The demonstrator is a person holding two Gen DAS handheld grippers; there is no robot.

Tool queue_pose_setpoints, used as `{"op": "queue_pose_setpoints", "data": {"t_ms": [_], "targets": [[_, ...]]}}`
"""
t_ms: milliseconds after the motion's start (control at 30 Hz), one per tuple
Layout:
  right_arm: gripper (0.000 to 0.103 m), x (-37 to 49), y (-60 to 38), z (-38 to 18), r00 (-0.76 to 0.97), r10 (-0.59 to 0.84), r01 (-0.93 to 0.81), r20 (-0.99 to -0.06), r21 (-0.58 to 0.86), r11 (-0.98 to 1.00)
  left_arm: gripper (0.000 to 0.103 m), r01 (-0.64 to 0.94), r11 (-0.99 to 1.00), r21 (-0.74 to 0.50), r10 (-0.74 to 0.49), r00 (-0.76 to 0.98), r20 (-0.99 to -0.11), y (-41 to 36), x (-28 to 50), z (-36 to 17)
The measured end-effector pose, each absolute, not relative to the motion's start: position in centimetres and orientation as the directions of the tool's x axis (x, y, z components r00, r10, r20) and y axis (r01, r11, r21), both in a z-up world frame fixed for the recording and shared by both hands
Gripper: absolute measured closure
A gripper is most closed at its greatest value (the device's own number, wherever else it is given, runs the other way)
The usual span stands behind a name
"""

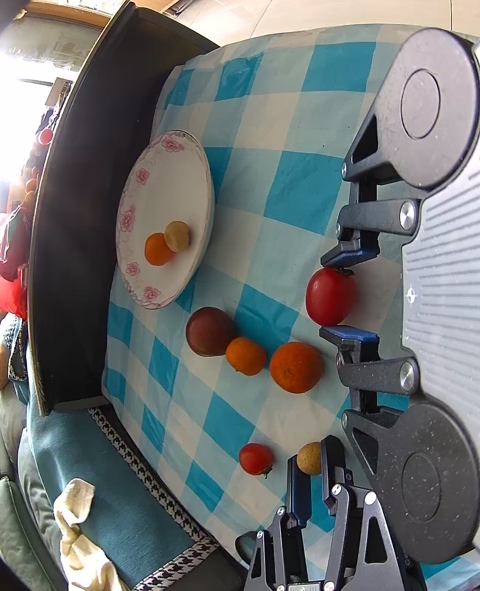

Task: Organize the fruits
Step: 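Carry the kiwi and red tomato in both grippers over the white plate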

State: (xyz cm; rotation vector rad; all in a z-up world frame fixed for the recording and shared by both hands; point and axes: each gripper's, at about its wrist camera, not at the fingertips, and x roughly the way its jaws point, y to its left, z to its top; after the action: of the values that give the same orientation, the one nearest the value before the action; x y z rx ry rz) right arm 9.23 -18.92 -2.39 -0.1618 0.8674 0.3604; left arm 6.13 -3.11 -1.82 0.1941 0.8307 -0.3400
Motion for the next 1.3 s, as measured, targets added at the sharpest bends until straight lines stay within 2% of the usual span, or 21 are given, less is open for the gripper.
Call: {"op": "queue_pose_setpoints", "data": {"t_ms": [633,1300], "targets": [[0.075,9.4,-19.7,1.0,0.664,0.283,-0.341,-0.692,0.057,0.938,0.068,0.360,0.932,0.031,-0.250,0.705,-0.663,-5.7,9.2,1.9],[0.074,11.7,-21.0,2.6,0.717,0.250,-0.268,-0.650,0.074,0.961,0.068,0.331,0.943,0.018,-0.246,0.734,-0.633,-6.9,13.4,3.6]]}}
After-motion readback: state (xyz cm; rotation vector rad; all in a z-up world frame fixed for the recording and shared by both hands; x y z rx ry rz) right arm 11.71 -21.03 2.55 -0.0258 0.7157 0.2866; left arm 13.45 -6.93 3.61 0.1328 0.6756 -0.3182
